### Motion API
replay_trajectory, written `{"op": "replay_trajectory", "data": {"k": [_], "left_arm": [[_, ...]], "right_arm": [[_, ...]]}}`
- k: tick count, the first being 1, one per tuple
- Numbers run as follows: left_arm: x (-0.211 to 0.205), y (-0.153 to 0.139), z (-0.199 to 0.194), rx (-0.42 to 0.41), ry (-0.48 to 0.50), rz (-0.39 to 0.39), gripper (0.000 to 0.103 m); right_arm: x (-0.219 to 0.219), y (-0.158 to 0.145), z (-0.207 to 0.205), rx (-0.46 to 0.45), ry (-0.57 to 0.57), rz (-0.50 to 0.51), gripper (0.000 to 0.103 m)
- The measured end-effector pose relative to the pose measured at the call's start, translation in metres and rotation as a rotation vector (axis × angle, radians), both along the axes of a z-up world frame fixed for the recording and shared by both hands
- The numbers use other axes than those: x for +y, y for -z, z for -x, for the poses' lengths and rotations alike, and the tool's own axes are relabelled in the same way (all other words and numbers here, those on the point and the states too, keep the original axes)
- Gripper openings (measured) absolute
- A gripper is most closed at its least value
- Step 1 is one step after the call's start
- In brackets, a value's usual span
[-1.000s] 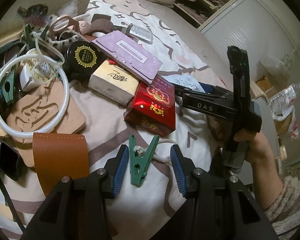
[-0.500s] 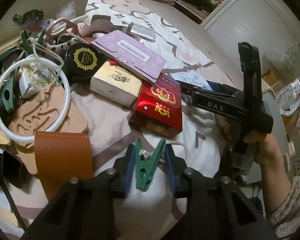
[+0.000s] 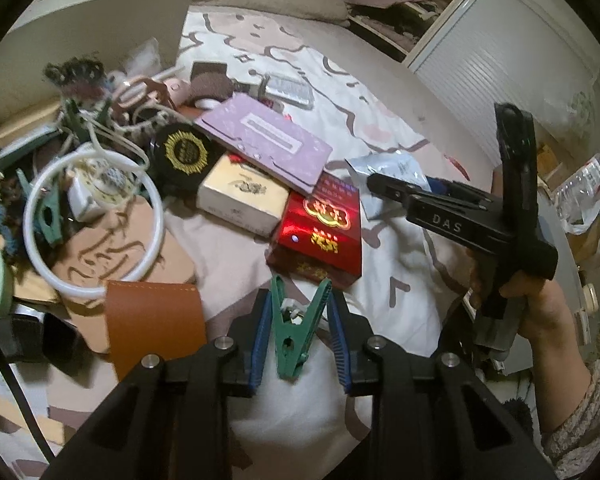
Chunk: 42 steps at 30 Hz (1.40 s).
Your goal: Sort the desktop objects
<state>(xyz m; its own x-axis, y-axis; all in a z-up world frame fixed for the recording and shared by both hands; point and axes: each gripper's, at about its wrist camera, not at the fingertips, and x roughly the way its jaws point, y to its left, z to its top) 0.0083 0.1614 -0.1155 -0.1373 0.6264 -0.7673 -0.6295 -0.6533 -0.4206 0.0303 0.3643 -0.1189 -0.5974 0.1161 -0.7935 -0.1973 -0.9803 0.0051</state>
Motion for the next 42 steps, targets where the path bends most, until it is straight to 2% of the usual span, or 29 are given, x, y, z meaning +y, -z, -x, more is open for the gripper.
{"op": "replay_trajectory", "data": {"k": [10, 20, 30, 42], "left_arm": [[-0.013, -0.019, 0.001, 0.062, -0.042, -0.025, 0.028], [-0.025, -0.043, 0.006, 0.138, -0.081, -0.043, 0.028], [-0.046, -0.074, 0.019, 0.241, -0.165, -0.027, 0.028], [-0.071, -0.130, 0.030, 0.392, -0.274, 0.019, 0.028]], "right_arm": [[-0.002, -0.012, -0.010, 0.027, -0.003, 0.008, 0.050], [-0.003, -0.043, -0.024, 0.105, 0.003, 0.012, 0.050], [-0.024, -0.077, -0.026, 0.205, -0.070, 0.030, 0.050], [-0.061, -0.123, -0.004, 0.330, -0.206, 0.023, 0.050]]}}
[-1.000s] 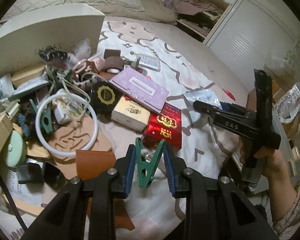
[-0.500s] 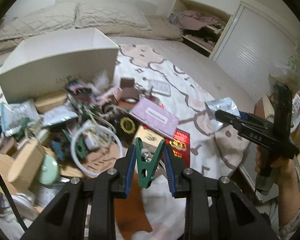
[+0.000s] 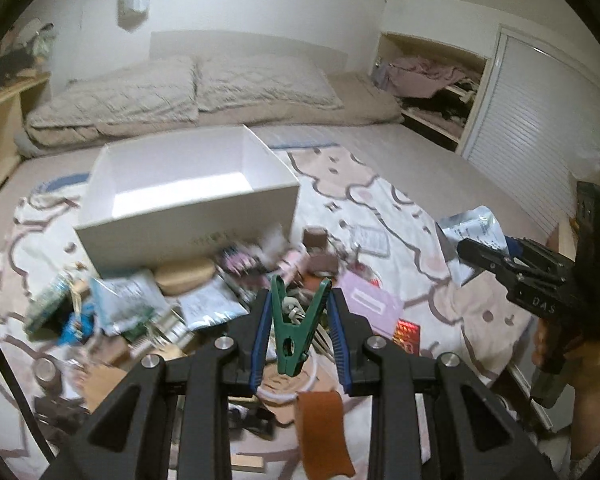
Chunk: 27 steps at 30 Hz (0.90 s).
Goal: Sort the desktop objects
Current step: 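Carry the packet and green clothespin over the white box with both grippers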
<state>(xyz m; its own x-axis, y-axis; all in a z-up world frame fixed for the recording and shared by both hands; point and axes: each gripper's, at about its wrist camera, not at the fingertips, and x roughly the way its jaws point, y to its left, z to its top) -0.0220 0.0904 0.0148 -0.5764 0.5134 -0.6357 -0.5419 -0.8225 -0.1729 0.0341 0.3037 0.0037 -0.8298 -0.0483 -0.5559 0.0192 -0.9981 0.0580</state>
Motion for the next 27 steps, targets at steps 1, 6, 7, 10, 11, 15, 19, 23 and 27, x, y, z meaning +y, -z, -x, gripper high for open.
{"op": "replay_trajectory", "data": {"k": [1, 6, 7, 10, 11, 15, 19, 23, 27], "left_arm": [[-0.002, -0.005, 0.001, 0.010, -0.008, 0.002, 0.028], [-0.008, -0.030, 0.006, 0.056, -0.039, 0.002, 0.028], [-0.009, -0.035, 0.008, 0.067, -0.044, 0.001, 0.028], [-0.009, -0.053, 0.014, 0.098, -0.062, -0.009, 0.028], [-0.010, -0.059, 0.015, 0.107, -0.067, -0.012, 0.028], [-0.012, -0.082, 0.027, 0.158, -0.089, -0.018, 0.028], [-0.011, -0.102, 0.043, 0.199, -0.114, -0.031, 0.028], [-0.010, -0.111, 0.065, 0.220, -0.141, -0.029, 0.028], [-0.008, -0.111, 0.093, 0.221, -0.169, -0.009, 0.028]], "right_arm": [[-0.002, -0.004, 0.001, 0.009, -0.008, 0.001, 0.050], [-0.013, -0.024, 0.009, 0.053, -0.048, 0.020, 0.050], [-0.015, -0.029, 0.011, 0.064, -0.056, 0.020, 0.050], [-0.019, -0.041, 0.015, 0.089, -0.071, 0.025, 0.050], [-0.020, -0.046, 0.016, 0.096, -0.076, 0.027, 0.050], [-0.024, -0.063, 0.025, 0.125, -0.091, 0.025, 0.050], [-0.029, -0.075, 0.039, 0.138, -0.102, 0.026, 0.050], [-0.034, -0.081, 0.060, 0.132, -0.113, 0.041, 0.050], [-0.041, -0.081, 0.088, 0.112, -0.127, 0.057, 0.050]]}}
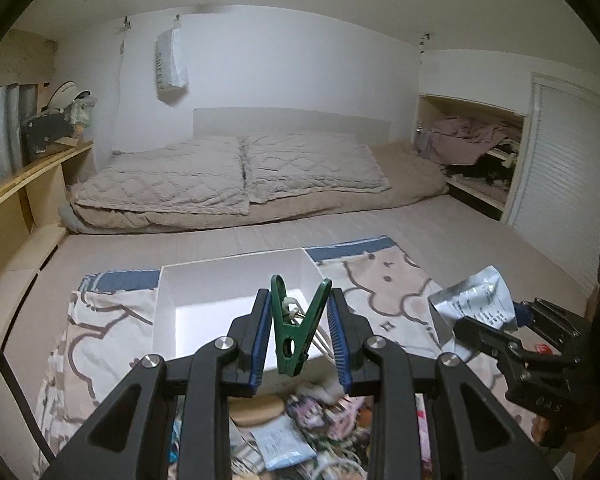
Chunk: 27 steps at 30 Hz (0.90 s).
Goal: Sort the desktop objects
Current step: 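Carry the packet and green clothespin over the white box with both grippers, then open the left gripper to drop the clothespin while the right gripper drops the packet into the box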
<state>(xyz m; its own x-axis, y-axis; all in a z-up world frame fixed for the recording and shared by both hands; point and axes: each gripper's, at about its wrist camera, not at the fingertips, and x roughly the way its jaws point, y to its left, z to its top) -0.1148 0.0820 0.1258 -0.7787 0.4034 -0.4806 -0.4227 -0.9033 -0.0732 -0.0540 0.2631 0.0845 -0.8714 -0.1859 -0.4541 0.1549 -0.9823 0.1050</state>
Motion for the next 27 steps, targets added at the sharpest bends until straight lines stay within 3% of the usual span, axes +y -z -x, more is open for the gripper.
{"op": "replay_trajectory", "data": {"k": [9, 20, 24, 27], "left_arm": [[-0.010, 0.026, 0.082, -0.050, -0.096, 0.021, 0.028], [-0.018, 0.123, 0.167, -0.248, -0.194, 0.083, 0.028], [-0.010, 0.150, 0.180, -0.319, -0.197, 0.134, 0.028], [-0.007, 0.165, 0.182, -0.362, -0.197, 0.166, 0.028]], "right_arm": [[-0.013, 0.020, 0.079, -0.100, -0.017, 0.022, 0.050], [-0.032, 0.087, 0.160, -0.285, -0.076, 0.054, 0.050], [-0.036, 0.106, 0.171, -0.333, -0.088, 0.053, 0.050], [-0.043, 0.119, 0.178, -0.353, -0.090, -0.012, 0.050]]}}
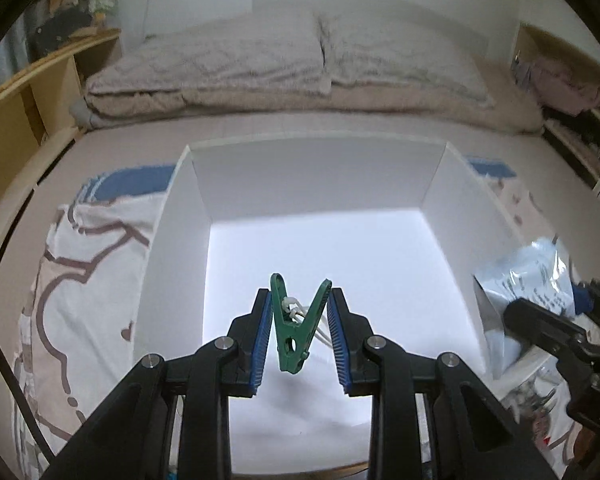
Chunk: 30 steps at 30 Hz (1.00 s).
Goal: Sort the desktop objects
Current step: 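Open the left gripper to drop the clothespin while the right gripper drops the packet into the box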
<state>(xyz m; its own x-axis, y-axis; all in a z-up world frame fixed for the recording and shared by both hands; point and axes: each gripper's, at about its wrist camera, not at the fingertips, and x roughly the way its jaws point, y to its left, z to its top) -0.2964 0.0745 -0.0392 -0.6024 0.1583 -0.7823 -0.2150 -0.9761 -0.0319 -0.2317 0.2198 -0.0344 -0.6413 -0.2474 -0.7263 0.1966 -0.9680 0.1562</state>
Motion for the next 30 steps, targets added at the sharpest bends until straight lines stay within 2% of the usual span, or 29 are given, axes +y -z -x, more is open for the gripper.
{"op": "replay_trajectory", "data": {"k": [3, 6, 14, 16, 17, 18, 30], "left_arm": [[-0.003, 0.014, 0.004, -0.051, -0.008, 0.006, 0.028], [-0.006, 0.021, 0.009, -0.060, -0.023, 0.032, 0.028], [-0.008, 0.030, 0.015, -0.094, -0.044, 0.058, 0.029], [-0.008, 0.029, 0.017, -0.095, -0.059, 0.070, 0.043], [-0.010, 0.029, 0.017, -0.093, -0.069, 0.075, 0.065], [-0.012, 0.028, 0.017, -0.083, -0.074, 0.069, 0.070], [-0.030, 0.015, 0.001, -0.039, -0.060, 0.015, 0.070]], "right_arm": [[-0.009, 0.010, 0.012, -0.033, -0.020, -0.048, 0.050], [-0.014, 0.017, 0.021, -0.058, -0.022, -0.074, 0.050], [-0.017, 0.024, 0.039, -0.111, -0.010, -0.080, 0.050], [-0.018, 0.024, 0.043, -0.115, -0.013, -0.085, 0.050], [-0.019, 0.023, 0.045, -0.118, -0.015, -0.086, 0.050], [-0.019, 0.024, 0.045, -0.120, -0.015, -0.088, 0.050], [-0.022, 0.039, 0.057, -0.178, -0.015, -0.085, 0.050]]}}
